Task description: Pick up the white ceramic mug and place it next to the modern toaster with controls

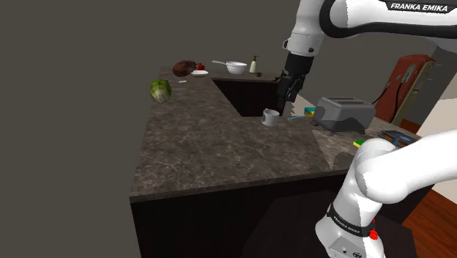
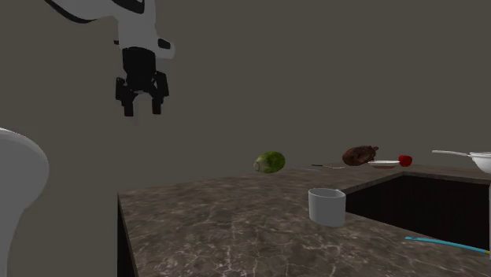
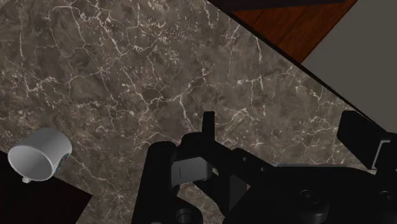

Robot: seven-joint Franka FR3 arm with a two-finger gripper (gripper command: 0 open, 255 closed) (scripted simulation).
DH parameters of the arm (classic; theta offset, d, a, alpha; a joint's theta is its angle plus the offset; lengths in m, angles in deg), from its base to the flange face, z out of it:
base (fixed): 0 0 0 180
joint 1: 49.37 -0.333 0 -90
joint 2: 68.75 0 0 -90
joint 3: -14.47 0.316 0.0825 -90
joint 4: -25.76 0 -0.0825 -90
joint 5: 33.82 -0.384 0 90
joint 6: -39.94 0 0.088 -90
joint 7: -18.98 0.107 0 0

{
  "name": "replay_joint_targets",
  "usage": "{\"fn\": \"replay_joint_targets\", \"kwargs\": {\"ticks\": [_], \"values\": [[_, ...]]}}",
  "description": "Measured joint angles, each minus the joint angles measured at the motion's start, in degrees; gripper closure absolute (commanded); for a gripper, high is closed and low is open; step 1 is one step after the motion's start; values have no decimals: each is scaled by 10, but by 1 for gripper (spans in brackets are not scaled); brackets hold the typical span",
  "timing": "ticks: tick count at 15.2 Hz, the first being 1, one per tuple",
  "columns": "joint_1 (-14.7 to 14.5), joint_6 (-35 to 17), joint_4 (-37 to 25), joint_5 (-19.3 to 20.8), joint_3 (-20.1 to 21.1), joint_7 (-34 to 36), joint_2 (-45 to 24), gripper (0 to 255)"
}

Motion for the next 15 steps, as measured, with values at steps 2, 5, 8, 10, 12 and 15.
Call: {"fn": "replay_joint_targets", "kwargs": {"ticks": [2, 5, 8, 10, 12, 15], "values": [[2, -4, 2, 4, -6, -7, -3, 0], [11, -30, 4, 23, -33, -36, -31, 0], [21, -60, 4, 44, -66, -72, -65, 0], [27, -81, 6, 56, -85, -94, -87, 0], [33, -102, -3, 67, -108, -119, -119, 0], [39, -129, -25, 78, -137, -153, -170, 0]]}}
